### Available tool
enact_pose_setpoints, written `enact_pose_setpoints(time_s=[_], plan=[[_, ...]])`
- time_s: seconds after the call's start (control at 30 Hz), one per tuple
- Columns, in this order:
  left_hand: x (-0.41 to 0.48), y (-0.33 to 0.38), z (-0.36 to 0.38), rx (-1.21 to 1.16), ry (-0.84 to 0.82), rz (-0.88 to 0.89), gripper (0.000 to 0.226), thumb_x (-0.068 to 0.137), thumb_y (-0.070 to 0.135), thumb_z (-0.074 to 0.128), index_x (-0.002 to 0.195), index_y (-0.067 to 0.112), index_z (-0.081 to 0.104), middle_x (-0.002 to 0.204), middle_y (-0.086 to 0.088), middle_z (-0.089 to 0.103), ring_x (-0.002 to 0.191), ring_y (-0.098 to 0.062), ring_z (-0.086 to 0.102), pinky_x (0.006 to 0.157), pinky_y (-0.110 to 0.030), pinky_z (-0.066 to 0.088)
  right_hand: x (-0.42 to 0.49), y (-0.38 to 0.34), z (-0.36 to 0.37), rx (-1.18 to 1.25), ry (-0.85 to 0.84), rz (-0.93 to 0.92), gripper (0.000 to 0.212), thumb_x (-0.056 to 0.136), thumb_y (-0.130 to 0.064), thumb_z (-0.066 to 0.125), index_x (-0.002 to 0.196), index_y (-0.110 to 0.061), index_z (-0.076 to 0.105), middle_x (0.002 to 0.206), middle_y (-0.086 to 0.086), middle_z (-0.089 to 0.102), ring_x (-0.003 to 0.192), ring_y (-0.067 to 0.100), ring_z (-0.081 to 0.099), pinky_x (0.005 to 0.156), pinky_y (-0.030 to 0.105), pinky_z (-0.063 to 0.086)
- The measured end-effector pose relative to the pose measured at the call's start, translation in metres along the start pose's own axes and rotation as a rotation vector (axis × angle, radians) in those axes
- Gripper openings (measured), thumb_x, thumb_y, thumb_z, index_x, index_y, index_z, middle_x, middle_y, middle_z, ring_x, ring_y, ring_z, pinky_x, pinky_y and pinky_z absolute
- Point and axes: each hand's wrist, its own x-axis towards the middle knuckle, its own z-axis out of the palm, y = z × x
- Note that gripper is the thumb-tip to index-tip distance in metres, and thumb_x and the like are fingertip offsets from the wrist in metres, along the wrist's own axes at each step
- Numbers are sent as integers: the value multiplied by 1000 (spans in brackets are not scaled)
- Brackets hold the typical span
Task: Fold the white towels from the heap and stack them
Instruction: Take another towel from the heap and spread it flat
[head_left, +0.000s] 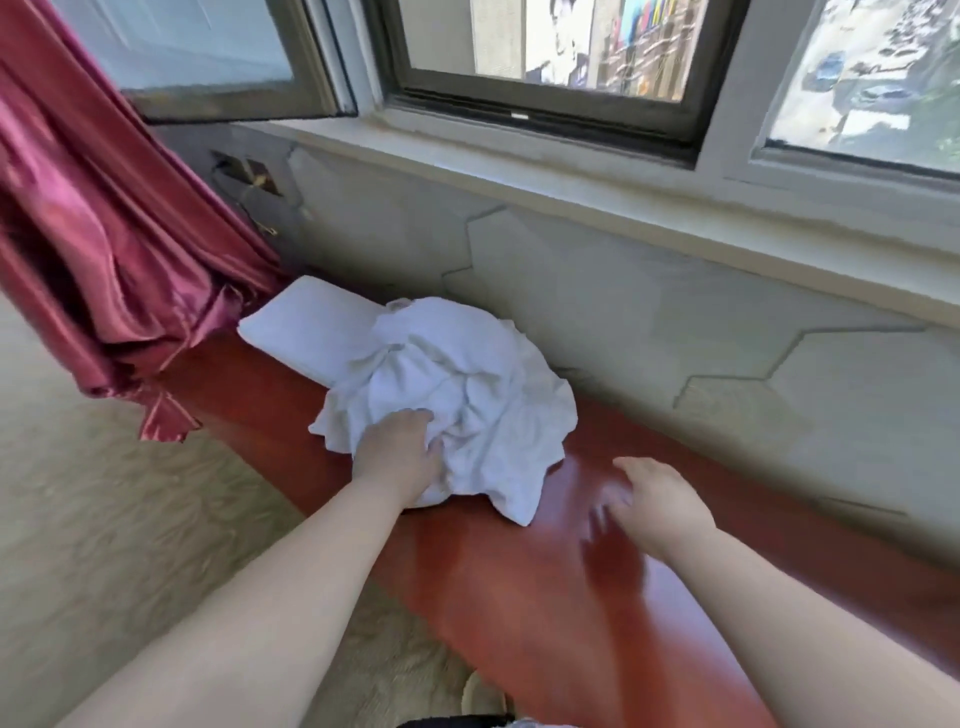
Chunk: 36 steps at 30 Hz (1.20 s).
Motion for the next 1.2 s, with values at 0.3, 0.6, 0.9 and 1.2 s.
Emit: enact_pose_setpoints(time_s=[0.3,0.6,0.9,1.2], plan=[[51,-70,-21,11,23,-2,67,98,53,55,156,25,36,155,-3,40,139,-26,42,114,-39,33,82,-162,-6,184,-32,-77,71,98,-52,57,159,-27,30,145,-2,56,125,18,59,97,34,49],[92,-62,-26,-77,83,-5,66,104,48,45,162,31,17,137,-4,60,121,-29,59,102,-48,45,144,-207,-17,363,-24,142,45,102,-34,55,145,-23,53,127,7,67,111,30,62,85,29,44],[139,-51,-47,99,173,18,24,106,33,45,118,32,66,118,-1,54,111,-26,47,91,-39,31,120,-196,-59,585,260,104,15,94,-16,41,86,-6,48,71,10,49,63,23,40,57,36,33],[138,86,-129,-463,284,318,25,110,39,42,111,21,59,97,-9,71,93,-37,61,73,-42,42,62,-128,-190,776,628,238,18,105,-22,38,99,-18,54,82,3,61,75,20,54,62,30,40]])
